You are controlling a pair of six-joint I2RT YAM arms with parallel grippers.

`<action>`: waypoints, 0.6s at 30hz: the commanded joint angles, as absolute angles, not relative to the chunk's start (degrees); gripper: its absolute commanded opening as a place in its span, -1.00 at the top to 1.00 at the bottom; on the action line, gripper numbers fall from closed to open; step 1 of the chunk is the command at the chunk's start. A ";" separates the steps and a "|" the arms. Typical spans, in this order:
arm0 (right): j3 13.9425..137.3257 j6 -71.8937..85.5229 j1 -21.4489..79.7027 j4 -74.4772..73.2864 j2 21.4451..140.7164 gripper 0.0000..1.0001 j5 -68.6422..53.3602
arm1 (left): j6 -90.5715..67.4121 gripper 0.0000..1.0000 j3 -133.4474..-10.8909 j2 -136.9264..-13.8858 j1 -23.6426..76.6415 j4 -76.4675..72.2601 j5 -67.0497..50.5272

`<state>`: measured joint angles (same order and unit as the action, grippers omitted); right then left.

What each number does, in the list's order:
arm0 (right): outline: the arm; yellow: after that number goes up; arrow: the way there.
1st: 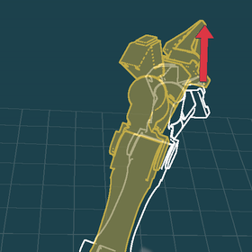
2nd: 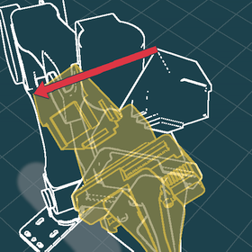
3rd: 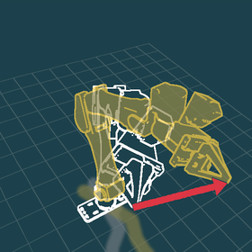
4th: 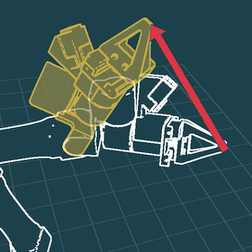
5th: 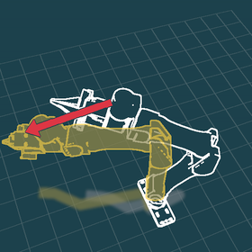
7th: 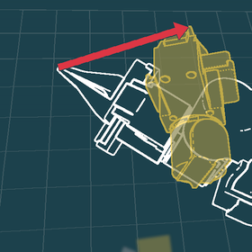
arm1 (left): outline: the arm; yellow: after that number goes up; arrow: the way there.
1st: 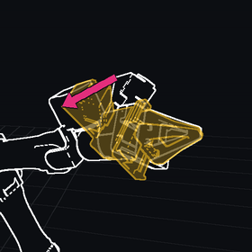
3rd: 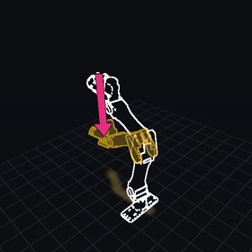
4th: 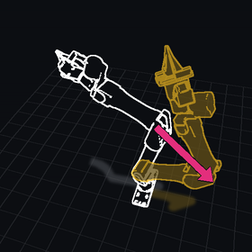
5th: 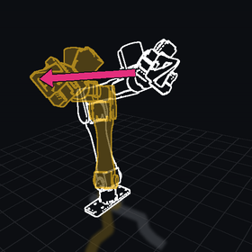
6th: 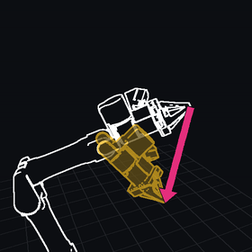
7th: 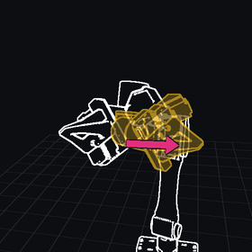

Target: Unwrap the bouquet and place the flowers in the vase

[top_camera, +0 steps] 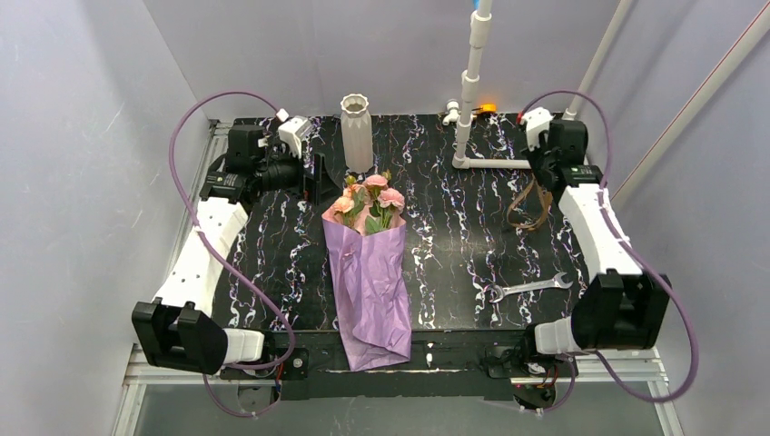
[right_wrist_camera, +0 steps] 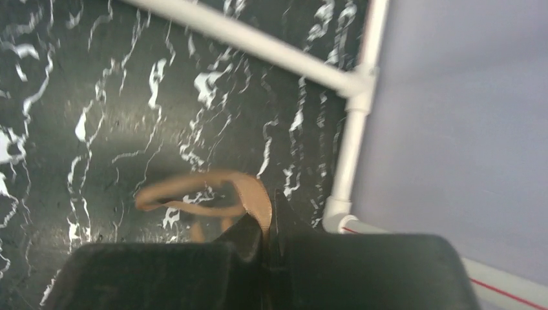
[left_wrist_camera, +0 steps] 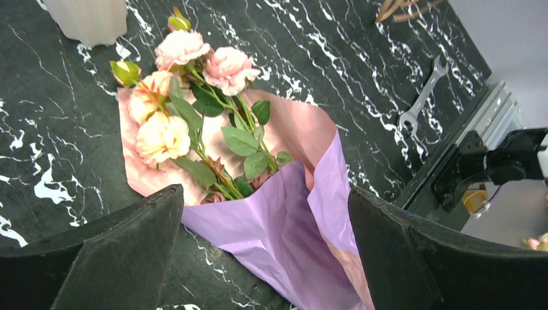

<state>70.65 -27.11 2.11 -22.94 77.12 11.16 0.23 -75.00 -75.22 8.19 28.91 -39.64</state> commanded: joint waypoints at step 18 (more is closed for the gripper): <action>78.85 -27.96 1.67 -39.47 82.54 -0.97 1.48 | 4.93 -0.96 -53.82 -71.30 14.31 32.76 -45.42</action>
<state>73.38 -29.61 1.89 -33.95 86.72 5.91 6.15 -55.83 -72.42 11.29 31.79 -40.84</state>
